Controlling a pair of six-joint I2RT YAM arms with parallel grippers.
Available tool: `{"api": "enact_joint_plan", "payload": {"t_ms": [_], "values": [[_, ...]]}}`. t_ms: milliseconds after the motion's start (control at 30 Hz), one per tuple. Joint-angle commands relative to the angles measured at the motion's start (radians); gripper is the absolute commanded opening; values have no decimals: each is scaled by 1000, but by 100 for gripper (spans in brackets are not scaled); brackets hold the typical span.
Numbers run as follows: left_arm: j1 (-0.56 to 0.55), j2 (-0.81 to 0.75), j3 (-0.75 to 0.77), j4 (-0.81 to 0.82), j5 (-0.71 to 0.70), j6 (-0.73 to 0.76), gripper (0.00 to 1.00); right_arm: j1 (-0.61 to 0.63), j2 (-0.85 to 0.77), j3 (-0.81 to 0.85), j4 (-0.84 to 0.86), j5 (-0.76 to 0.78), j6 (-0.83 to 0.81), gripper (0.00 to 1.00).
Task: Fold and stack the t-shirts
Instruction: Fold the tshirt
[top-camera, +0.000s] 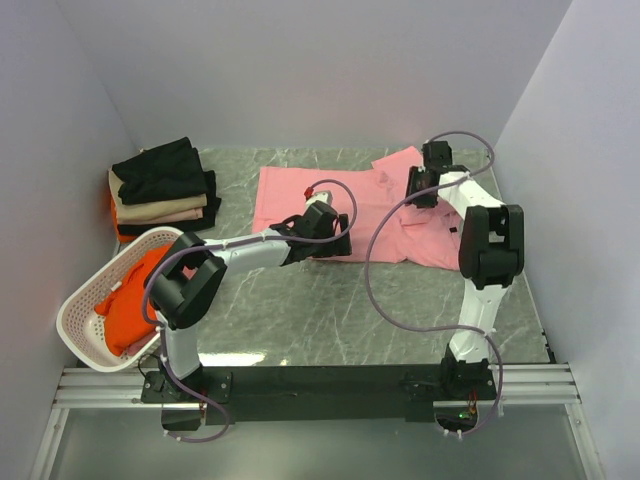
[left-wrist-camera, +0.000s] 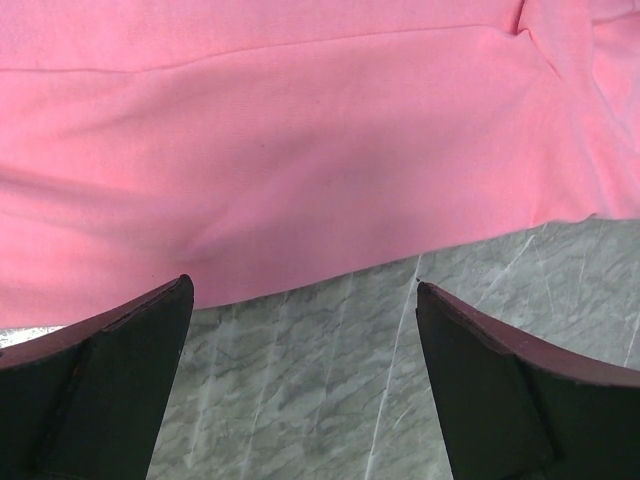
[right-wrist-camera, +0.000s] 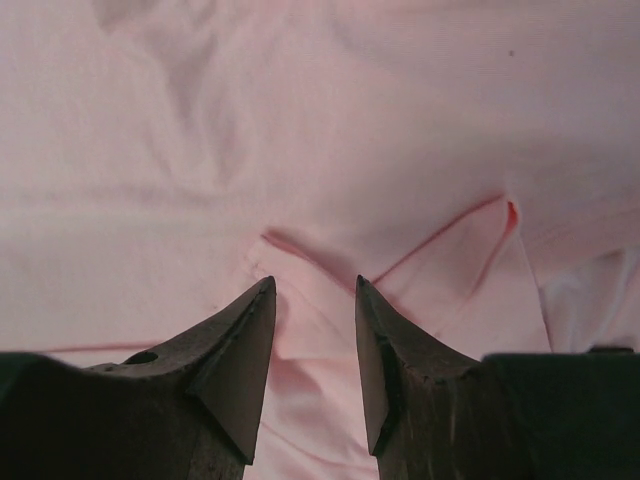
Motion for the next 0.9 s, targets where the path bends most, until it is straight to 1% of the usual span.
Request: {"api": "enact_joint_plan", "payload": {"t_ms": [0, 300, 533, 633, 800, 867], "values": [[-5, 5, -1, 25, 6, -6, 99, 6, 37, 65, 6, -41, -42, 45], [-5, 5, -14, 31, 6, -15, 99, 7, 76, 80, 20, -100, -62, 45], [-5, -10, -28, 23, -5, -9, 99, 21, 117, 108, 26, -111, -74, 45], [-5, -13, -31, 19, -11, -7, 99, 30, 129, 133, 12, -93, -82, 45], [-5, -16, -42, 20, -11, -10, 99, 40, 152, 157, -6, -85, -90, 43], [-5, -16, -44, 17, -13, -9, 99, 43, 162, 166, -12, -84, -91, 41]]}}
